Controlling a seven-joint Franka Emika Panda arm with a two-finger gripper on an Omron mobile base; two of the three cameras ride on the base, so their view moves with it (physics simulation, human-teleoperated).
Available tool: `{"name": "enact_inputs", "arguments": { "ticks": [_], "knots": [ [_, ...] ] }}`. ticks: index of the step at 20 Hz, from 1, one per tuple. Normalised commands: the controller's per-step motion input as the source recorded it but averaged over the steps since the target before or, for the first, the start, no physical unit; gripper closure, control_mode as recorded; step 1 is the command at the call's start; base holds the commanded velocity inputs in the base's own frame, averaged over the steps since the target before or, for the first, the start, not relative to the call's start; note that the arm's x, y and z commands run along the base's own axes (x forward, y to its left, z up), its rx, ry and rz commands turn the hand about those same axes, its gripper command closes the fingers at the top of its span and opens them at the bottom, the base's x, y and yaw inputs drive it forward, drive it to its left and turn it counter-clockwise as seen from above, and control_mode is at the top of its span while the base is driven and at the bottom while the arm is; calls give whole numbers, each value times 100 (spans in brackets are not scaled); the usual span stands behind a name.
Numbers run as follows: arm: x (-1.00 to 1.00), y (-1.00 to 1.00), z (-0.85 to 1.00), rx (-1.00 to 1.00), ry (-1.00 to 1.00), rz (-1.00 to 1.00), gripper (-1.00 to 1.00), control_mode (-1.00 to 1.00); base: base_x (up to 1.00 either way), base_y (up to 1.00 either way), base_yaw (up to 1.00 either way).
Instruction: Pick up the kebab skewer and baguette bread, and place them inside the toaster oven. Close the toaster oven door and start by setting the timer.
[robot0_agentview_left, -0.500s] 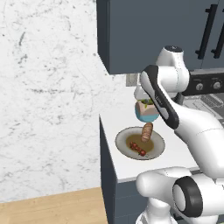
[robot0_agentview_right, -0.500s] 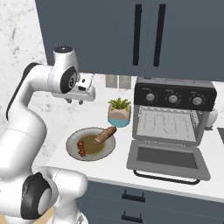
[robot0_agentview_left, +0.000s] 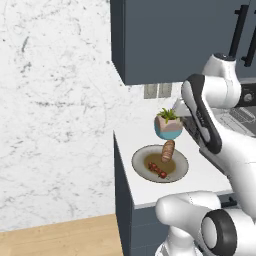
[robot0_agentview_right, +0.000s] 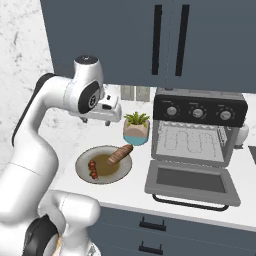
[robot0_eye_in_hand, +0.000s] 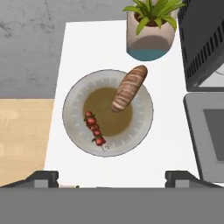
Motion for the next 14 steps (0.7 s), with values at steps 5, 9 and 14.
{"name": "enact_inputs", "arguments": {
  "ticks": [5, 9, 14],
  "knots": [
    [-81, -100, -2, 10, -23, 3, -100, -100, 0, 0, 0],
    [-61, -97, 0, 1, -30, 4, -100, -100, 0, 0, 0],
    [-16, -55, 0, 0, -29, 0, -100, -100, 0, 0, 0]
  ]
}}
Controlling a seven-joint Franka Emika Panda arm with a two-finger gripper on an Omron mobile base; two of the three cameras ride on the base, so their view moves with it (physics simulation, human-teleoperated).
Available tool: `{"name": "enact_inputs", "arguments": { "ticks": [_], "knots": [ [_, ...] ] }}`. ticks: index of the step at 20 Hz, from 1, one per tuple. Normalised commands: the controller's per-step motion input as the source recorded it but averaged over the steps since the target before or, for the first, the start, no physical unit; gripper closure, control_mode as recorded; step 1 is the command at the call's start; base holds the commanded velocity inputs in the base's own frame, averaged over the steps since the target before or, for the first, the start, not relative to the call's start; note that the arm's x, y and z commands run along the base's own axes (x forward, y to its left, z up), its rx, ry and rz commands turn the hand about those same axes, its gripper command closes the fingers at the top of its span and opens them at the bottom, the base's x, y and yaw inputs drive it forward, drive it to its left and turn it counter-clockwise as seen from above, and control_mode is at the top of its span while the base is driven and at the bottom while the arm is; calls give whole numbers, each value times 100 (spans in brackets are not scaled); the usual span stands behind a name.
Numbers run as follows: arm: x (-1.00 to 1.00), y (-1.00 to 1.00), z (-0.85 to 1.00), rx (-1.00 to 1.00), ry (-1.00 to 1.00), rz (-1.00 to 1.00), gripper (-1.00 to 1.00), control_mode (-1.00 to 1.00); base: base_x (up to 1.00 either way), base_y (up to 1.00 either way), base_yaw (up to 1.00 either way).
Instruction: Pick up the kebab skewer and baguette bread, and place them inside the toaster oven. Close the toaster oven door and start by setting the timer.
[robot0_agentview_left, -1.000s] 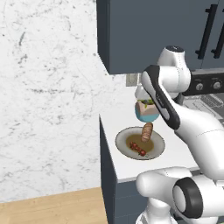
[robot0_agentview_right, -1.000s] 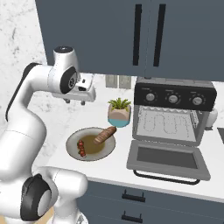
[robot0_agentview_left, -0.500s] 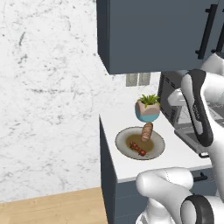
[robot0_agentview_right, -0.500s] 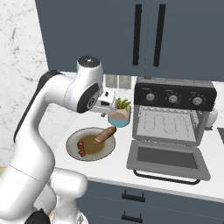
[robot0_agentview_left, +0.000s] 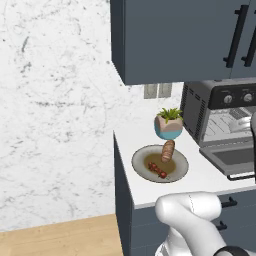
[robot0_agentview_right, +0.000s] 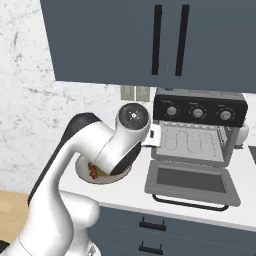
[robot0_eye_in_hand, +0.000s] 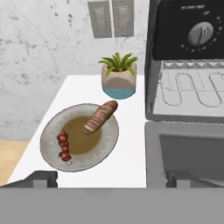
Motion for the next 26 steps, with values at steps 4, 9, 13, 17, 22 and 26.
{"name": "enact_inputs", "arguments": {
  "ticks": [4, 9, 13, 17, 22, 26],
  "knots": [
    [21, -42, -2, 0, -10, -3, -100, -100, 0, 0, 0],
    [0, -65, 0, 0, -2, -7, -100, -100, 0, 0, 0],
    [11, -52, -1, 0, -1, -7, -100, -100, 0, 0, 0],
    [26, -33, 0, 0, 0, -9, -100, -100, 0, 0, 0],
    [5, -52, -1, 0, 0, -1, -100, -100, 0, 0, 0],
    [0, -43, -22, 0, -8, 0, -100, -100, 0, 0, 0]
  ]
}}
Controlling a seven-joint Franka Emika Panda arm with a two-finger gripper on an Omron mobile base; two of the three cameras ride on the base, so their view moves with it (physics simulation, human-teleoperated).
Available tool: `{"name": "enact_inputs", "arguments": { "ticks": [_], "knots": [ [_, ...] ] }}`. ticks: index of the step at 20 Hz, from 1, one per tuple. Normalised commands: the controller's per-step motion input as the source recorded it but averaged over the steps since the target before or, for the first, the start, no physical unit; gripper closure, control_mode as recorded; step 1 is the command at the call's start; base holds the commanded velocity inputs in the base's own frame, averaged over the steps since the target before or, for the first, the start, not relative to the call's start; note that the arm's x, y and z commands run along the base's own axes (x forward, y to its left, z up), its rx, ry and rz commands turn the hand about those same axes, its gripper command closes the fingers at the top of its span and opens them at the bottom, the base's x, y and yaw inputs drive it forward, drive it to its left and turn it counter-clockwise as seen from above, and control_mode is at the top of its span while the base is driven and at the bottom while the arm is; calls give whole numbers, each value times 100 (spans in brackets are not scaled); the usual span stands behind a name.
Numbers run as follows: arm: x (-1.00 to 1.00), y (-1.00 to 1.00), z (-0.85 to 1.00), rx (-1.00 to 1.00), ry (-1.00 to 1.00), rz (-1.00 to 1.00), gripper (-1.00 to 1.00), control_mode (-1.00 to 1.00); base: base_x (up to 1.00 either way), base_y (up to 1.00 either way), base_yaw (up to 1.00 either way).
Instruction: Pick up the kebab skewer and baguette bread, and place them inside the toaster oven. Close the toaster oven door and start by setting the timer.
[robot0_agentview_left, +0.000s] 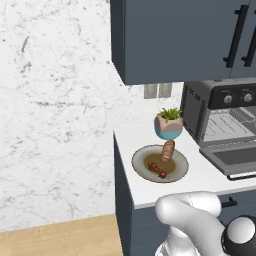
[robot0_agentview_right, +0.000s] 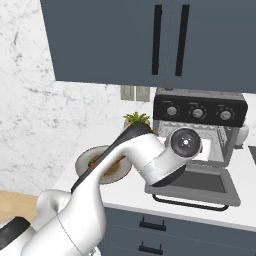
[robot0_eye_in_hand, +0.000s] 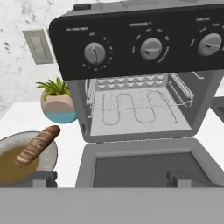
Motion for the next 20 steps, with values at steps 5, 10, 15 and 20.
{"name": "enact_inputs", "arguments": {
  "ticks": [5, 10, 15, 20],
  "knots": [
    [0, -31, -46, -1, -12, 0, -100, -100, 0, 0, 0],
    [5, -12, -21, -2, -10, -3, -100, -100, 0, 0, 0],
    [28, 0, 0, 0, -8, -7, -100, -100, 0, 0, 0],
    [27, 0, 0, 0, -6, -3, -100, -100, 0, 0, 0]
  ]
}}
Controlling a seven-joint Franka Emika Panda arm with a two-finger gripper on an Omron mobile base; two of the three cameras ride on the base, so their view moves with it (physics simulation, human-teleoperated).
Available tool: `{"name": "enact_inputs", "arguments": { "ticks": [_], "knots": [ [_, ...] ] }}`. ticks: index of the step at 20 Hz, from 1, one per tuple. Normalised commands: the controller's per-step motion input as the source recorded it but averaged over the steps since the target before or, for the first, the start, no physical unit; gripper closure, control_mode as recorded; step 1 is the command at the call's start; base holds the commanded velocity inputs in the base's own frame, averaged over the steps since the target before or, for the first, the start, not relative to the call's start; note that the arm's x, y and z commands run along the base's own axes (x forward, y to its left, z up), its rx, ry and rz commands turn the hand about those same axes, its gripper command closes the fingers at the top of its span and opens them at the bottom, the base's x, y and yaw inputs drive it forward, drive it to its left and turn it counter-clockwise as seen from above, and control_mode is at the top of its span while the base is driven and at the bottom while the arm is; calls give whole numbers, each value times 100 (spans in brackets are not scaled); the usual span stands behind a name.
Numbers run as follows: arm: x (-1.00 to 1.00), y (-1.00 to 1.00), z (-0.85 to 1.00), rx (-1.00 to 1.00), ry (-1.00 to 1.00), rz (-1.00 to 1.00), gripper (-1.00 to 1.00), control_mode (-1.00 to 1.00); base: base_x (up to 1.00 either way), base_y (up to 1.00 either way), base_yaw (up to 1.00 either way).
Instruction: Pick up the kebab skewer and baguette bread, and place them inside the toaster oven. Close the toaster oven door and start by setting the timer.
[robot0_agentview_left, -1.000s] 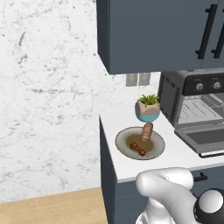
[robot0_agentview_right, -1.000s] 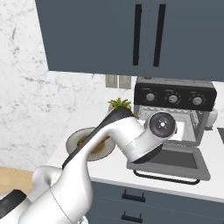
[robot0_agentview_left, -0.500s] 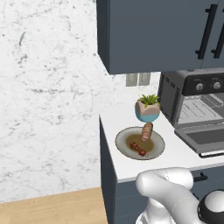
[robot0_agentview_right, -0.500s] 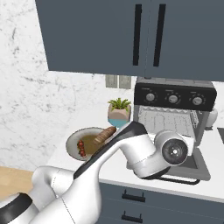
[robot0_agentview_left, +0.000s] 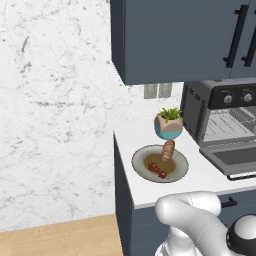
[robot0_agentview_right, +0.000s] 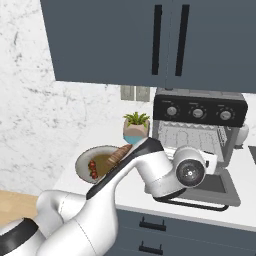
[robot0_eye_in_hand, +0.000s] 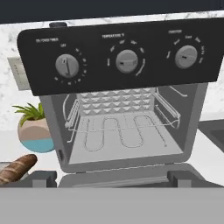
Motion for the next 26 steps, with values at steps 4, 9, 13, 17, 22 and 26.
{"name": "enact_inputs", "arguments": {
  "ticks": [4, 9, 13, 17, 22, 26],
  "knots": [
    [8, -22, -12, -7, -9, 2, -100, -100, 0, 0, 0],
    [2, -13, -2, -5, -6, 1, -100, -100, 0, 0, 0],
    [15, -3, 0, -5, -6, 0, -100, -100, 0, 0, 0],
    [16, 1, 0, -2, -3, -5, -100, -100, 0, 0, 0],
    [23, 4, 0, -1, 0, -7, -100, -100, 0, 0, 0],
    [35, 6, 0, 0, 0, -2, -100, -100, 0, 0, 0]
  ]
}}
